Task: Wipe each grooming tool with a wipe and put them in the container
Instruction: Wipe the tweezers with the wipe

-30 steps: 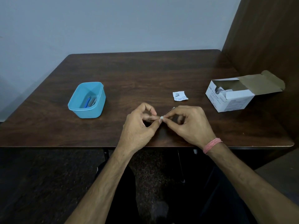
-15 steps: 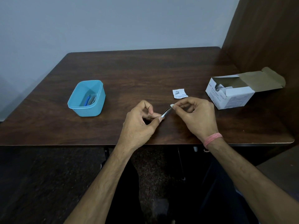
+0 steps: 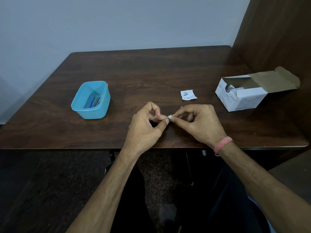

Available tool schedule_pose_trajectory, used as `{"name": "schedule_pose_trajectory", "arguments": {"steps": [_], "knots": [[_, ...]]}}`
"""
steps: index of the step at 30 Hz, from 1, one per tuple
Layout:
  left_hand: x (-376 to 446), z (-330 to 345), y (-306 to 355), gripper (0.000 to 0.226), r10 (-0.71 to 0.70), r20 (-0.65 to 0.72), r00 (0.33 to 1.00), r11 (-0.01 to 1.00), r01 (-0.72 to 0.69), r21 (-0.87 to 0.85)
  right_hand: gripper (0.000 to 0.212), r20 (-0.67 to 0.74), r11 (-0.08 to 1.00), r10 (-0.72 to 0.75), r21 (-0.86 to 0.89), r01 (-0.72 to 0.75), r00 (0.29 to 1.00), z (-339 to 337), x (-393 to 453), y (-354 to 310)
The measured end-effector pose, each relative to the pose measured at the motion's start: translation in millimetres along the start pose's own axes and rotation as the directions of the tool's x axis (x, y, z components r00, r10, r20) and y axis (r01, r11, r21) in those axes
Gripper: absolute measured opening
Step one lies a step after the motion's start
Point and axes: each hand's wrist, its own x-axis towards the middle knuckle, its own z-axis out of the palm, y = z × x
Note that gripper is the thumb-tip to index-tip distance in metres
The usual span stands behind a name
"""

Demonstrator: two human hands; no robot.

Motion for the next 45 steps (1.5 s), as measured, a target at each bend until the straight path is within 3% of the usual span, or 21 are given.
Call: {"name": "schedule_pose_trajectory", "arguments": {"steps": [5, 12, 21, 31, 38, 45], "knots": [[0, 0, -1, 0.034, 0.003, 0.001, 1.000, 1.000, -0.003, 0.006, 0.006, -0.005, 1.000, 0.008, -0.005, -0.008, 1.000, 0, 1, 2], [0, 1, 1, 0.038, -0.001, -0.002, 1.000, 1.000, 0.001, 0.025, 0.012, -0.211, 0.980, 0.184, 0.110, -0.164, 0.960, -3, 9, 11], [1, 1, -2, 0.037, 0.015, -0.001, 1.000, 1.000, -0.015, 0.024, 0.012, -0.210, 0.970, 0.226, 0.141, -0.200, 0.951, -3, 10, 13], [1, 1, -3, 0.036, 0.022, 0.003, 1.000, 1.000, -0.022, 0.022, 0.007, 0.012, 0.994, 0.050, 0.098, -0.051, 0.999, -2, 3, 4], [1, 1, -3, 0.036, -0.002, -0.005, 1.000, 1.000, 0.003, 0.024, 0.009, -0.178, 0.978, 0.175, 0.143, -0.150, 0.968, -4, 8, 10], [2, 3, -3, 0.036, -0.005, -0.006, 1.000, 1.000, 0.005, 0.027, 0.009, -0.203, 0.966, 0.236, 0.157, -0.206, 0.950, -5, 9, 12]]}}
